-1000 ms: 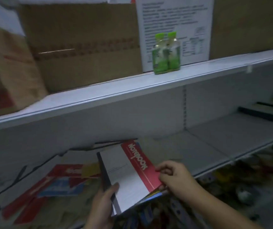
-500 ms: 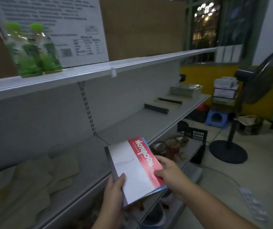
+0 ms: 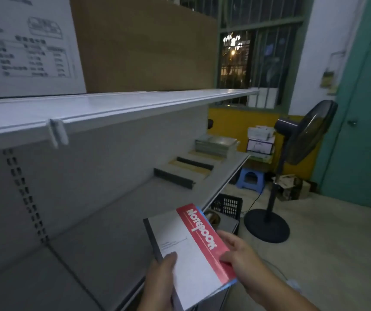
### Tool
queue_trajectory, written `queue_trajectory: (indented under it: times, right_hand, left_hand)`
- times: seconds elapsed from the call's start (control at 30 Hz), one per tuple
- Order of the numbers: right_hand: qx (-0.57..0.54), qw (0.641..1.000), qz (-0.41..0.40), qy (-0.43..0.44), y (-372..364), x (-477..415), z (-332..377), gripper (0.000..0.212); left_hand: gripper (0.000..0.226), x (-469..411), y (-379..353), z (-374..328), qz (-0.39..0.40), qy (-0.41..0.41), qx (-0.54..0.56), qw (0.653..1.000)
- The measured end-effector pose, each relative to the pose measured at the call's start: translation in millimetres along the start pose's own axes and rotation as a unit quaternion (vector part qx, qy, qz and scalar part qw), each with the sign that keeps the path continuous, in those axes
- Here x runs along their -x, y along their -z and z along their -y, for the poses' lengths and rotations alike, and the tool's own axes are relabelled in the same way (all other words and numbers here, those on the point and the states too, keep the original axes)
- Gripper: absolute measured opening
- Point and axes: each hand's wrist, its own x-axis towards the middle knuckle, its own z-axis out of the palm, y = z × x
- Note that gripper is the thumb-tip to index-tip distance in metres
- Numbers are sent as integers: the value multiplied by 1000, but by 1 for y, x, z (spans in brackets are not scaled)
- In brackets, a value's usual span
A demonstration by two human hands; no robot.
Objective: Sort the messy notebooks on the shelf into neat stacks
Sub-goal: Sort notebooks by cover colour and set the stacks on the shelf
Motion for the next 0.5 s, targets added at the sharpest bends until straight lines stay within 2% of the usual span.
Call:
queue_trajectory:
  times: [0.17,0.23,0.37,0.5]
  right_hand:
    - [-40,998,-39,-5,25,-41,5,27]
    - [-32,999,-41,-15,35,-56,1,28]
    - [-9,999,12,-37,61,-100,11,39]
    - [15,998,62,-12,92,-170,34,44]
  left_hand:
    - [35,-45,-39,-11,1,-68,-77,995]
    - [37,-57,-52,-9,-8,-78,-97,992]
    - [39,-98,-73,-8,-13,-84,-138,987]
    - [37,-149,-104,-15,-38,-108,-141,983]
